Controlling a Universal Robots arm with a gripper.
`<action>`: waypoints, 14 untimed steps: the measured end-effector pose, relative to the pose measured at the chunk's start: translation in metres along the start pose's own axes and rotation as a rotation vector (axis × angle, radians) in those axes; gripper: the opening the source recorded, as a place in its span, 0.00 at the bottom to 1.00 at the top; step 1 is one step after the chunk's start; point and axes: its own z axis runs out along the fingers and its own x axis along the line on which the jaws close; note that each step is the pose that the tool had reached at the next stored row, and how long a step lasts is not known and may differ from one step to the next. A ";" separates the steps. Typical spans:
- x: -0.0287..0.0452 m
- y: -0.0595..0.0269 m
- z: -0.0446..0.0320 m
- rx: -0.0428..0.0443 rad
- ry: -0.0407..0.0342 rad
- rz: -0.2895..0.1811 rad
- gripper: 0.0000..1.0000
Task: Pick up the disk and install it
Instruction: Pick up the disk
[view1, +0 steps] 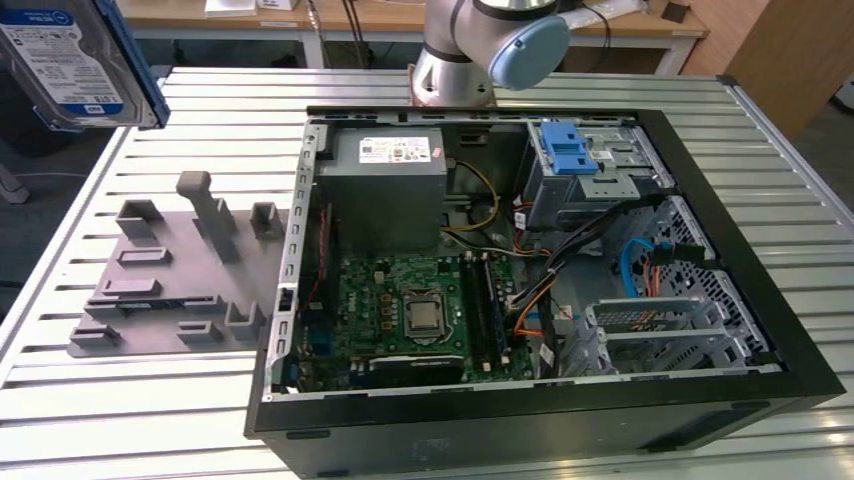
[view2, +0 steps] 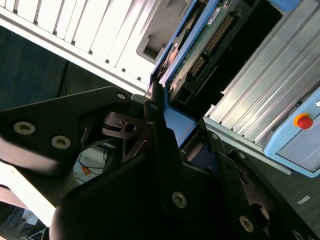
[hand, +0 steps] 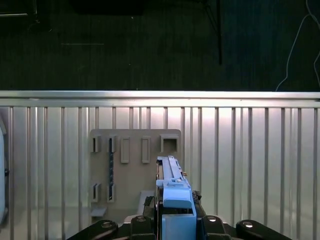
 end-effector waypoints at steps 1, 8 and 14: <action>0.0008 -0.0012 -0.0001 0.0000 0.0000 0.000 0.36; 0.0039 -0.0137 0.0001 0.0001 0.0000 0.000 0.36; 0.0090 -0.0157 0.0000 0.0000 0.0008 0.001 0.36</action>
